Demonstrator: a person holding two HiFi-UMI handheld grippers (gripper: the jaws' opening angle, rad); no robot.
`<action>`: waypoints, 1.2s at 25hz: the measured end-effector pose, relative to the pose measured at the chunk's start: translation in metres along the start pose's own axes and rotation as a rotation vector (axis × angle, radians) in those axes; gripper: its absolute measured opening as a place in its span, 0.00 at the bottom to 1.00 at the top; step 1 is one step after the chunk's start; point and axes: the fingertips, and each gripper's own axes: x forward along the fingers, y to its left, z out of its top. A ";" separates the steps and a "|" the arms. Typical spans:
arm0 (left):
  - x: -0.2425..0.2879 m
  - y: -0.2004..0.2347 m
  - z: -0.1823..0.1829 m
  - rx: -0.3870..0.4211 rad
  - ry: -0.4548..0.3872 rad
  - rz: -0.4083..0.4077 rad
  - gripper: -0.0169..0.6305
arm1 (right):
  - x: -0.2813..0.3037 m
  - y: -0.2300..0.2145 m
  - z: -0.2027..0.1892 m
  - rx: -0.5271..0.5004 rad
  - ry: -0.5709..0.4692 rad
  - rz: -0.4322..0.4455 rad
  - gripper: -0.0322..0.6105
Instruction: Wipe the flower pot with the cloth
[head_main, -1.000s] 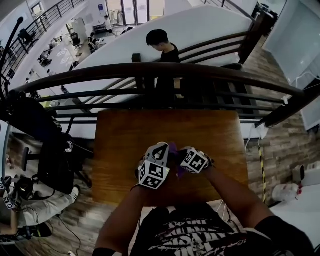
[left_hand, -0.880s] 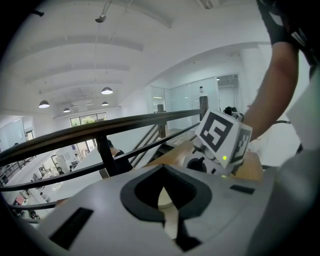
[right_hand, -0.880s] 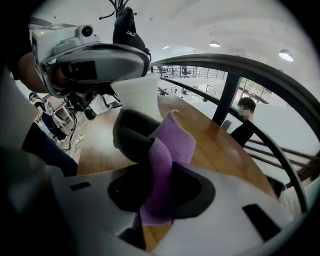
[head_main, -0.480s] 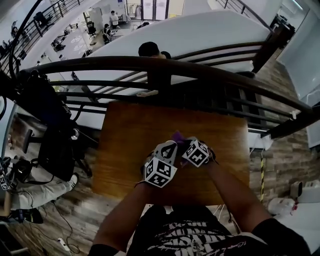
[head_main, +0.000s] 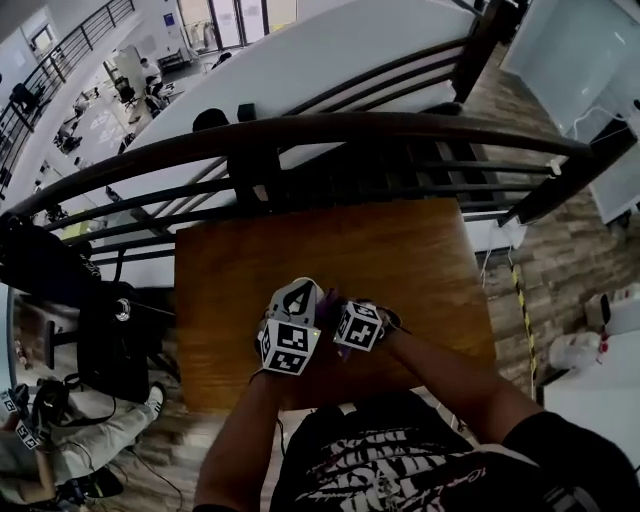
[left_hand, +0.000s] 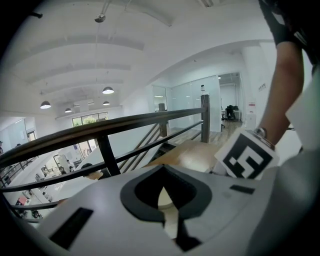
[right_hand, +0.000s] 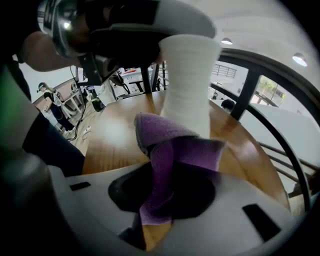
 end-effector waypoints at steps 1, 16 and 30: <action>0.001 -0.002 0.001 0.004 0.001 -0.004 0.02 | 0.004 0.010 0.002 -0.016 0.000 0.012 0.20; 0.004 -0.003 -0.001 0.031 0.014 -0.030 0.02 | 0.010 0.014 0.002 -0.017 0.000 0.017 0.20; 0.005 -0.005 0.002 0.027 0.008 -0.034 0.02 | -0.023 -0.088 0.002 0.055 0.020 -0.144 0.20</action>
